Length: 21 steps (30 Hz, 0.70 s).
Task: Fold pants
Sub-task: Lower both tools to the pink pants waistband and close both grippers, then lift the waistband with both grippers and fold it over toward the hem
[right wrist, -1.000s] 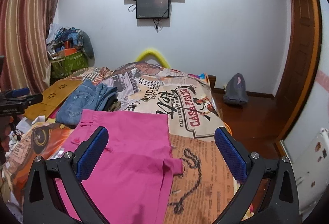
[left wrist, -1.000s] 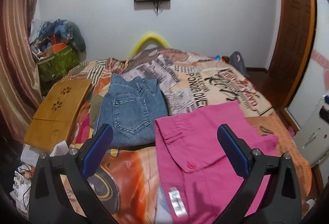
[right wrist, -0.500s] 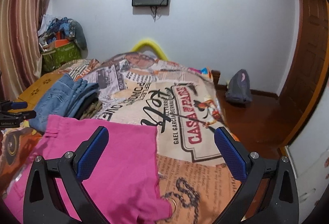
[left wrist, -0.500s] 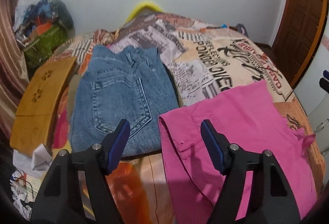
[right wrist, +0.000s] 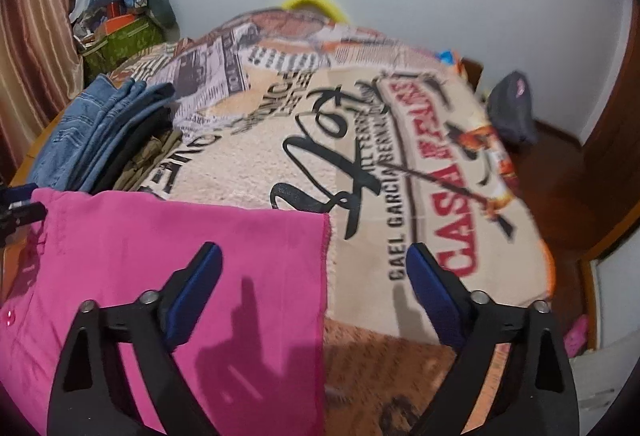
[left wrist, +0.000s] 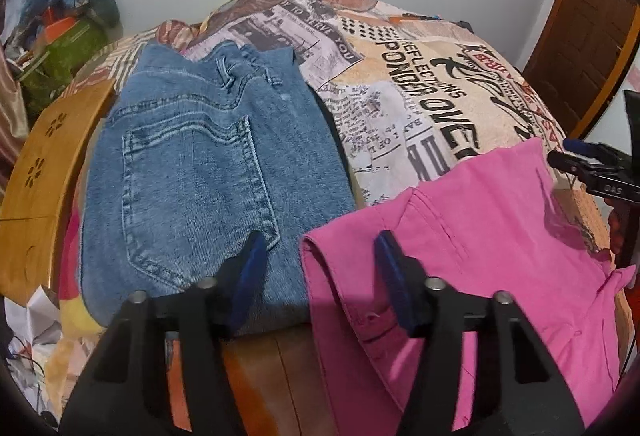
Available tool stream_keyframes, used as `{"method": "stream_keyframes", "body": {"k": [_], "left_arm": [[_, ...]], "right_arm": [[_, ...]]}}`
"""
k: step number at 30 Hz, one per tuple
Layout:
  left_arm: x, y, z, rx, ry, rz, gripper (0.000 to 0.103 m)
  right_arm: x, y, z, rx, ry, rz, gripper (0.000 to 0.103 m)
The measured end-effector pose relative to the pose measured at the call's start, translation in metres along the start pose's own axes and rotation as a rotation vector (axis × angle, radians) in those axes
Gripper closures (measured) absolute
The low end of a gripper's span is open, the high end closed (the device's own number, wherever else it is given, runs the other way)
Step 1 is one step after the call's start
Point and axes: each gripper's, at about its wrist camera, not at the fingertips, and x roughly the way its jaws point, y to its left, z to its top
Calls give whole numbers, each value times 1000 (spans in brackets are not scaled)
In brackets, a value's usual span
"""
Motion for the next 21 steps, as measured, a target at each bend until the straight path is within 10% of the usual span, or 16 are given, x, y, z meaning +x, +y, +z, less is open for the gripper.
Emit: {"method": "stream_keyframes", "body": {"k": [4, 9, 16, 21], "left_arm": [[6, 3, -1, -18, 0, -54, 65], [5, 0, -2, -8, 0, -37, 75], [-4, -4, -1, -18, -17, -33, 94], [-23, -12, 6, 12, -54, -25, 96]], "right_arm": [[28, -2, 4, -2, 74, 22, 39], [37, -6, 4, 25, 63, 40, 38], [35, 4, 5, 6, 46, 84, 94], [19, 2, 10, 40, 0, 95, 97]]}}
